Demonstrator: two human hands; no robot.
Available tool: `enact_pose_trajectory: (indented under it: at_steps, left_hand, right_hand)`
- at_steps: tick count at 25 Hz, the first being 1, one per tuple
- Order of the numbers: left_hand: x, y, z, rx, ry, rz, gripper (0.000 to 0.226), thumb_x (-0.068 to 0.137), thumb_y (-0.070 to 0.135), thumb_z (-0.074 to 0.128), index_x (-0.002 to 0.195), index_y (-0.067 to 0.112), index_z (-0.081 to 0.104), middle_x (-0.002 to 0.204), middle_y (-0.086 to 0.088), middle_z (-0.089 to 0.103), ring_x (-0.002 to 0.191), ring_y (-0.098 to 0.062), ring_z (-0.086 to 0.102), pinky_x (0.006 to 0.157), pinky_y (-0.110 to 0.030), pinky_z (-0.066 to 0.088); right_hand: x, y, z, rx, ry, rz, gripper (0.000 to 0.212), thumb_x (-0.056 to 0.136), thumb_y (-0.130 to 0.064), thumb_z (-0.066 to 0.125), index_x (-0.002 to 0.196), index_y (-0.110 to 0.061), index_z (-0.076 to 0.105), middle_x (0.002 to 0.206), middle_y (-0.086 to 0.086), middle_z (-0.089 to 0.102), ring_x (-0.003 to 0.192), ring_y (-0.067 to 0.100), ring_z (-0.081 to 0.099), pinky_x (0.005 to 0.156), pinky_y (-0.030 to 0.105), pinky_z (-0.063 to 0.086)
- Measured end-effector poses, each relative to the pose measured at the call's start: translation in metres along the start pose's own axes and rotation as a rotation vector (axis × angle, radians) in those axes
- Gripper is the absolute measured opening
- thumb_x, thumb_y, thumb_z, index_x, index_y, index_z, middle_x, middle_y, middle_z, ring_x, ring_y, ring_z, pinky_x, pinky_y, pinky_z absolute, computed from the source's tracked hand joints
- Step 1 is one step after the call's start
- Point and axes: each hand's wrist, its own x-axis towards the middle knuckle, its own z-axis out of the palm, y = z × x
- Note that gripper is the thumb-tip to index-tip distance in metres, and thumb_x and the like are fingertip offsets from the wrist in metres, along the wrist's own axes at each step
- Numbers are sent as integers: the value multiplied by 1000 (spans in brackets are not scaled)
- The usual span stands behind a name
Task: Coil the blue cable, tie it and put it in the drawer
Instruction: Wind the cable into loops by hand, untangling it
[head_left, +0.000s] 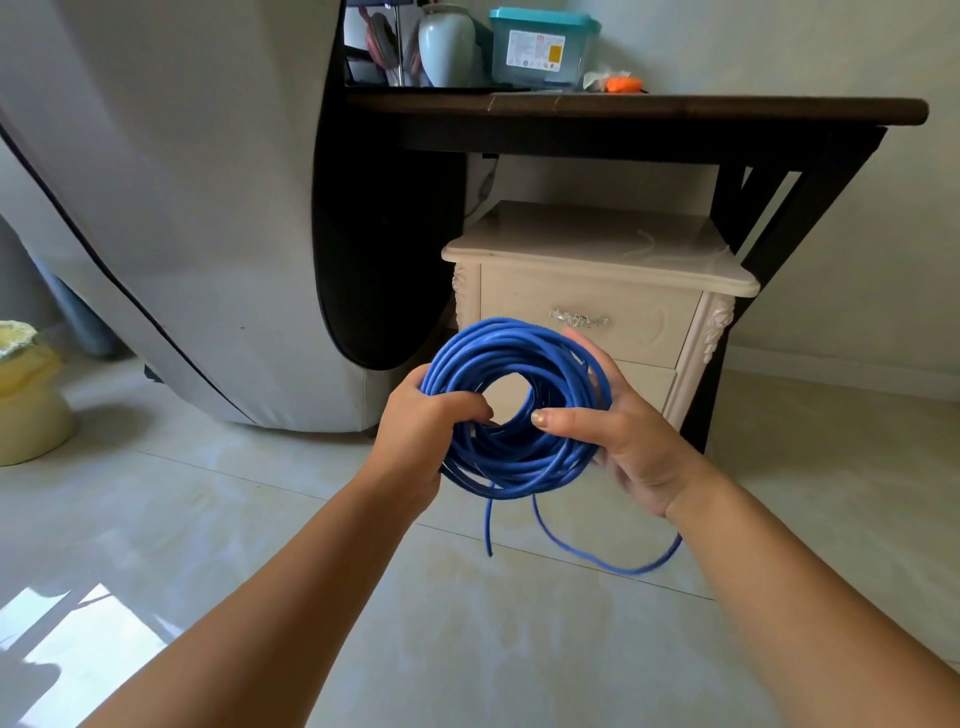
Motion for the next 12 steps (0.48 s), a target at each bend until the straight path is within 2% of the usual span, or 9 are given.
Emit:
enact_pose_trajectory:
  at_steps: [3,6,8,10,12]
  left_hand:
    - [-1,2,1,-56,-62,22,51,59,3,68,109,-2,58,86,-13,57,80,-32,56,76,-44,50]
    - [-6,8,1,-90,-183,40,38,62,0,65,100,9,63,82,-10,58,77,-26,58,73,-40,51]
    - [-8,8,0,-98,-246,32,39,64,-1,64,101,12,63,83,-9,59,77,-24,59,72,-38,51]
    - [-6,6,-1,-111,-291,13,43,67,-1,64,109,10,62,90,-13,58,84,-29,58,78,-43,51]
    - [-5,2,-2,-112,-322,-13,43,72,0,66,113,12,61,96,-14,58,91,-32,58,86,-48,51]
  right_hand:
    - [5,5,3,78,22,2,103,61,-21,84,149,-35,33,123,-2,66,117,20,62,111,49,40]
    - [6,6,-2,106,7,5,108,58,-23,83,151,-28,29,118,-4,64,117,21,60,111,49,39]
    - [4,4,-3,110,-12,-24,97,63,-17,80,148,-23,35,107,-5,67,110,20,63,105,43,45]
    - [1,3,-1,123,36,-48,72,65,-11,73,133,-18,52,93,-4,68,98,19,66,91,36,52]
    - [1,4,2,113,107,-45,54,64,-9,68,117,-17,61,88,4,64,89,23,64,85,42,52]
